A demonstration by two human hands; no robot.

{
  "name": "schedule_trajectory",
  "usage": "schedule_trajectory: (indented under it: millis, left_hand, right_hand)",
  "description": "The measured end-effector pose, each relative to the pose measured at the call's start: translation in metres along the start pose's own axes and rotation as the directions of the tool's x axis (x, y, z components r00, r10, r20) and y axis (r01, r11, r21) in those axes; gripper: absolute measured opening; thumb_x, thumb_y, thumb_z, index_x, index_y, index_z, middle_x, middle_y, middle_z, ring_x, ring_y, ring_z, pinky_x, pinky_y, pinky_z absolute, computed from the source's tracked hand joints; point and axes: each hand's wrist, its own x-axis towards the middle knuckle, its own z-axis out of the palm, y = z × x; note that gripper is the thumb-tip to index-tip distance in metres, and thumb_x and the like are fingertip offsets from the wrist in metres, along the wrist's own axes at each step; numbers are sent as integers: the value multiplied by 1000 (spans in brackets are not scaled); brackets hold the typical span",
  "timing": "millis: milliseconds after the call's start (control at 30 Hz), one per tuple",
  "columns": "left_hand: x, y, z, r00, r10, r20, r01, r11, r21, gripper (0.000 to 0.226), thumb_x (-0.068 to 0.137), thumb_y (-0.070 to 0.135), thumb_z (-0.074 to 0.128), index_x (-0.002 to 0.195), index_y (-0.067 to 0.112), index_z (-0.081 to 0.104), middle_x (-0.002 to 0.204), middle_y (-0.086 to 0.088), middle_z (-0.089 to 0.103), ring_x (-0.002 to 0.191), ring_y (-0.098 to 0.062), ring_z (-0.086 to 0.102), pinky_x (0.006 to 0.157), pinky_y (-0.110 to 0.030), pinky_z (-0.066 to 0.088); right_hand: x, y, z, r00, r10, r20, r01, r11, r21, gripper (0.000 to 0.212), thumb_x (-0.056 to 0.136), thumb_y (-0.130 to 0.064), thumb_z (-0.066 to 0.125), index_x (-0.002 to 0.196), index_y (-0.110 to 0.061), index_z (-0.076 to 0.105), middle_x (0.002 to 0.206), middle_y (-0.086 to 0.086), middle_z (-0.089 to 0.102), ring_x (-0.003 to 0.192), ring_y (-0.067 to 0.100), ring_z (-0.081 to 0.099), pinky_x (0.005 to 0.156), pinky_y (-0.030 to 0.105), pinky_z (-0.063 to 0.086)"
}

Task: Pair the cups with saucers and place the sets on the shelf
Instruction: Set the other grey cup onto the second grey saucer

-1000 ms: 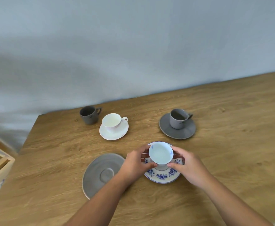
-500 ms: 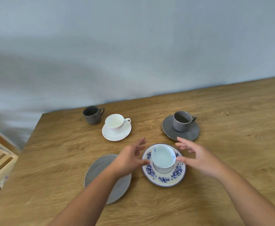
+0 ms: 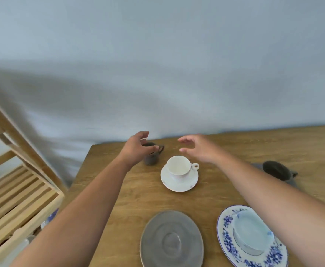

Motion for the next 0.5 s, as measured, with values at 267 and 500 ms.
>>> schedule_trajectory:
  millis: [267,500]
  left_hand:
    - [50,-58,-3,994,-104,23,99,980,175,86,70,23,82,144,16,37,148,-2,44,134,-19,43,107,-33,38]
    - [65,-92,8,990,-118,82,116,993,29,81,60,14,88,131,20,50,125,3,60,118,-16,54,96,-27,42]
  right_hand:
    - [96,7,47,994,68,82,-53,983,-173,45,83,-25,67,127,-19,57,131,0,61,118,16,57,101,31,44]
    - [124,10,70,986,-18,167,78,929,-362,23,85,-17,63,106,-17,70,105,5,72,92,20,64,79,29,49]
